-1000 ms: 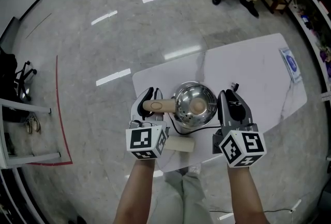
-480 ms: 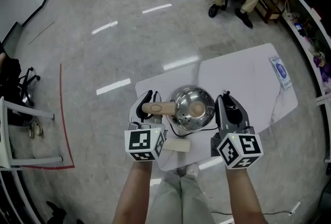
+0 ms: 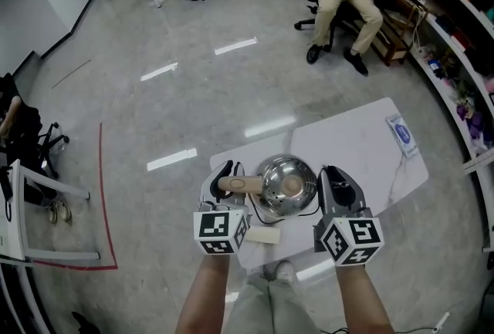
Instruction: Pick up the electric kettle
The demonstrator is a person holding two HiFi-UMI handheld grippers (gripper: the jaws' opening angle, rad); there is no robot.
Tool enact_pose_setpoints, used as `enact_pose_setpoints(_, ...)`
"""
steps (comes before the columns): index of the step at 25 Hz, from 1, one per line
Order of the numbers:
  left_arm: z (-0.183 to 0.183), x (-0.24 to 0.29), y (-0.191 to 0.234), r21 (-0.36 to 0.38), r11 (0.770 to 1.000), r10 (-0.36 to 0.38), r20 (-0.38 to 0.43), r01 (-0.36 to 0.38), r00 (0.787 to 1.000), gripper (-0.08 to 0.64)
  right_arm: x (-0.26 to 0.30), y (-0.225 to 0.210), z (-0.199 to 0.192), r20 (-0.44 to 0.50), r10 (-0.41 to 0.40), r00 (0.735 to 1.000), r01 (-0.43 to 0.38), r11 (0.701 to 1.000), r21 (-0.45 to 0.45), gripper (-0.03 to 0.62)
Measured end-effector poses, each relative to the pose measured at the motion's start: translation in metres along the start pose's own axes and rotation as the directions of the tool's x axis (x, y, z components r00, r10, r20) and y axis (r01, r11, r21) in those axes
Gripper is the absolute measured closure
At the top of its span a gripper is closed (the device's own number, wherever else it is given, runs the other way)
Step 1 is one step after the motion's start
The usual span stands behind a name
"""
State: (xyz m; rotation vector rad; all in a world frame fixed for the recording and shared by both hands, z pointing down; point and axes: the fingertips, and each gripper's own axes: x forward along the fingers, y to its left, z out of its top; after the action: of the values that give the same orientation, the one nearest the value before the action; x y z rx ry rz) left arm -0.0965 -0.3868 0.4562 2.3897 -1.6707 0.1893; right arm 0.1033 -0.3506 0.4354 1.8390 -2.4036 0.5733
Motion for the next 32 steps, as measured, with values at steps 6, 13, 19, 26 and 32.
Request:
enact_pose_setpoints(6,0.043,-0.012,-0.009,0.008,1.000,-0.018,0.007,0.018,1.000,0.503,-0.017,0.010,0.043,0.018,-0.004,1.000,0.004,1.000,-0.015,0.509)
enact_pose_setpoints(13,0.083,-0.041,-0.016,0.003,1.000,-0.020,-0.003,0.020,1.000,0.503,-0.046,0.032,0.083,0.018,0.005,1.000,-0.004,0.999,-0.043,0.511)
enact_pose_setpoints(19,0.116,-0.065,-0.023,0.000,1.000,-0.006,-0.024,0.006,1.000,0.503,-0.067,0.049,0.116,0.009,0.038,0.999,-0.037,0.997,-0.067,0.512)
enact_pose_setpoints(26,0.160,-0.094,-0.031,-0.023,0.999,0.039,-0.031,-0.040,0.999,0.503,-0.093,0.067,0.160,0.017,0.069,0.997,-0.067,0.994,-0.090,0.512)
enact_pose_setpoints(32,0.194,-0.120,-0.029,-0.022,0.998,0.058,-0.010,-0.058,0.998,0.503,-0.110,0.088,0.188,0.034,0.084,0.996,-0.082,0.994,-0.074,0.508)
